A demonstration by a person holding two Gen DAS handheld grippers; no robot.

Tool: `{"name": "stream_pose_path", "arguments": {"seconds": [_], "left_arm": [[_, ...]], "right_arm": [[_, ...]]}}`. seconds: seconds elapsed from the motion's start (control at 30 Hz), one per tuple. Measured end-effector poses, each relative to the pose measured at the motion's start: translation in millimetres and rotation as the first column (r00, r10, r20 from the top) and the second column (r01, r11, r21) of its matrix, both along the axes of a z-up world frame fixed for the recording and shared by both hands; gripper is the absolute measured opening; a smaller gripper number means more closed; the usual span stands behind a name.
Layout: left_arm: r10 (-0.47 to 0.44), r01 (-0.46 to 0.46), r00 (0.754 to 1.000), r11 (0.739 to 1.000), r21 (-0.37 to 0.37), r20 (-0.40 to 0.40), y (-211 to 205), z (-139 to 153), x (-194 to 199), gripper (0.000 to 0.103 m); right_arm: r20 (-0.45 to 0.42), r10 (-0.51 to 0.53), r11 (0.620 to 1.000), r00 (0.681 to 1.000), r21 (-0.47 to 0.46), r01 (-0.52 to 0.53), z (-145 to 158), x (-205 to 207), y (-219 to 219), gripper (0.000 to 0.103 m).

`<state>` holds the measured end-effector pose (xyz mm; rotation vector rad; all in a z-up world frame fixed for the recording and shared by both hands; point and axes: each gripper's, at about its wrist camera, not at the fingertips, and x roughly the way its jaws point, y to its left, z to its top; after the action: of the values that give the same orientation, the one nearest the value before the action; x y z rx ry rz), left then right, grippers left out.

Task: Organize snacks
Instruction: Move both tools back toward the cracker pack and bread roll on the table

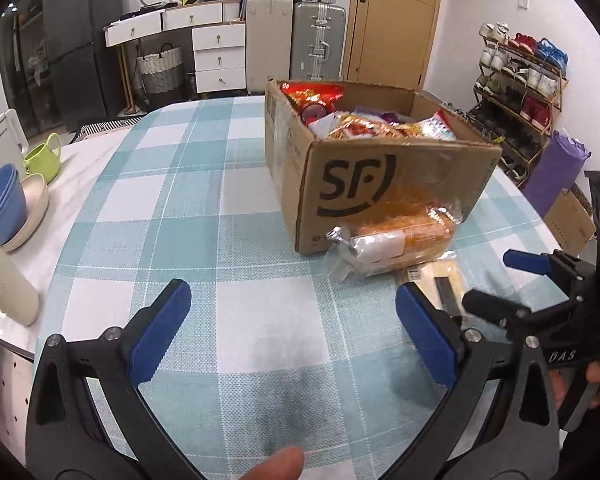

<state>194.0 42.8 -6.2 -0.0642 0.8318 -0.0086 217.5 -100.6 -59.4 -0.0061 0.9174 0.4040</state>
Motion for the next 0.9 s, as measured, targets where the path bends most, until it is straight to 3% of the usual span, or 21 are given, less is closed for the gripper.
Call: {"name": "stream_pose_path", "arguments": {"seconds": [0.33,0.67,0.9], "left_arm": [[0.027,-0.028,0.999,0.999,-0.027,-0.027,18.3,-12.8,6.2,0.102],[0.037,-0.039,0.999,0.997,-0.066,-0.031,28.8,-21.7,11.1,0.102],[0.041,-0.044,0.999,0.994,-0.095,-0.034,32.3,-24.6,11.2,0.102]], "right_arm": [[-0.012,0.026,0.999,1.000,-0.036,-0.027,-10.6,-0.5,31.4,0.102],[0.000,-0.017,0.993,1.000,-0.113,0.016,-14.8,7.1,63.2,0.102],[0.004,-0.078,0.988,0.997,-0.132,0.078,-15.5,7.9,52.9,0.102]]}}
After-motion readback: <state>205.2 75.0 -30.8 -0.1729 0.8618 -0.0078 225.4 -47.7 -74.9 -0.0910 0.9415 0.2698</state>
